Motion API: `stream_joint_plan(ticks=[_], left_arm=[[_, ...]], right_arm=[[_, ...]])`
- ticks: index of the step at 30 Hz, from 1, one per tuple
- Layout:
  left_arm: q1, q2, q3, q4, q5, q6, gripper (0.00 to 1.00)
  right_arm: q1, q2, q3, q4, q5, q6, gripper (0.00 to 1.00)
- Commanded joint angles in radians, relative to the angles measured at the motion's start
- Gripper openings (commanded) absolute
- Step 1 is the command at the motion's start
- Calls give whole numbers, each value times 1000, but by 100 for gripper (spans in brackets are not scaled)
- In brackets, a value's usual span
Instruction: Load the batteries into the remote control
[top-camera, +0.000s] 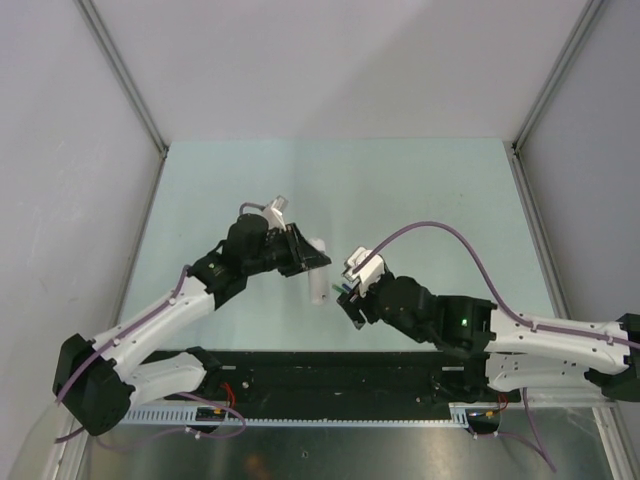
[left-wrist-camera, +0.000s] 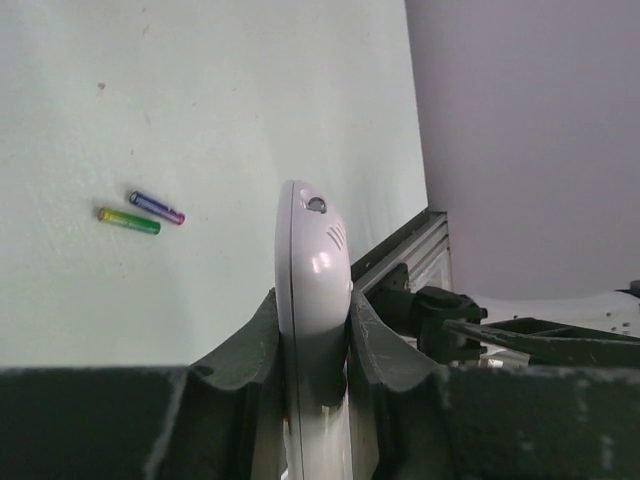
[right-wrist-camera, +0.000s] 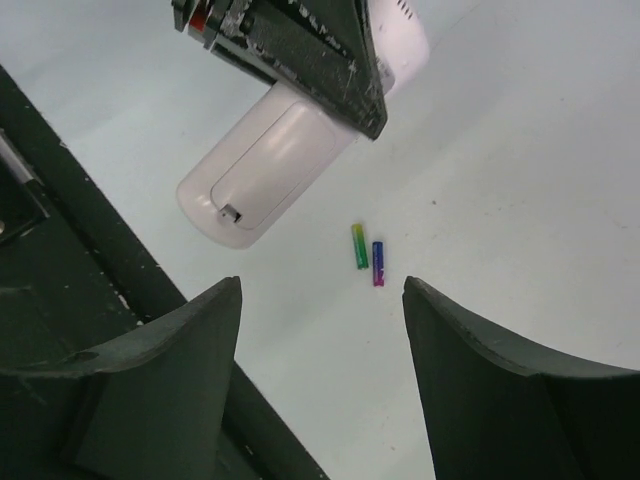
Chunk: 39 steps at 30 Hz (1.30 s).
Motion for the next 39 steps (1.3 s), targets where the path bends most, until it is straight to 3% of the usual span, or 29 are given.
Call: stream_joint_plan(ticks=[1, 5, 12, 39], left_arm=[[11, 4, 47, -37, 35, 33, 0], [9, -9, 50, -35, 72, 31, 0], [11, -22, 52, -17, 118, 27, 0], [8, -38, 47, 20, 147, 5, 0]], right_arm=[[14, 23, 4, 130, 66, -76, 68], [14, 14, -31, 219, 26, -128, 62], [14, 25, -54, 279, -48, -128, 61], [31, 80, -57, 279, -100, -131, 51]])
